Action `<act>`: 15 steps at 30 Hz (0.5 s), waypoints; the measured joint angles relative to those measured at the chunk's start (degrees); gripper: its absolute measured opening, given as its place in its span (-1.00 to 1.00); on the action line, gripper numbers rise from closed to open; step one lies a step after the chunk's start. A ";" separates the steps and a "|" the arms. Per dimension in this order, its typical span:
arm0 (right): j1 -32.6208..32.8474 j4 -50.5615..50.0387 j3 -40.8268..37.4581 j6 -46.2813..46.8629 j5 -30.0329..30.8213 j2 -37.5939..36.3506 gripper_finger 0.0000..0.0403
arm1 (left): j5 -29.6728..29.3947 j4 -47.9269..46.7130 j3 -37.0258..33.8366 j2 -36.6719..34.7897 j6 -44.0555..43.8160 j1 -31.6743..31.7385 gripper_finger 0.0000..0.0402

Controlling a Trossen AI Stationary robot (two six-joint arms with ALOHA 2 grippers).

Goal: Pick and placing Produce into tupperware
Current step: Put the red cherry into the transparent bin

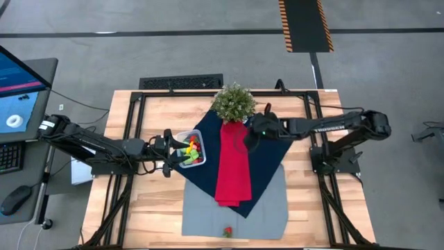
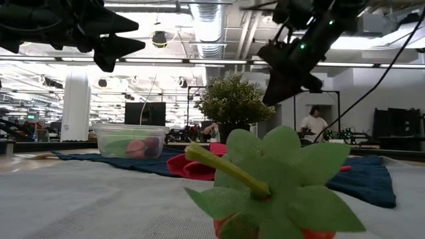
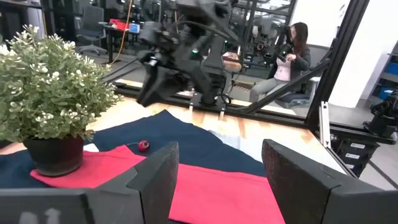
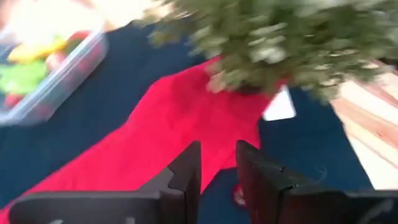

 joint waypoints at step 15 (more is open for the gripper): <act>-7.16 -2.57 0.39 14.50 -10.97 9.82 -0.36 | 0.42 0.08 0.00 0.00 -0.76 -0.07 0.10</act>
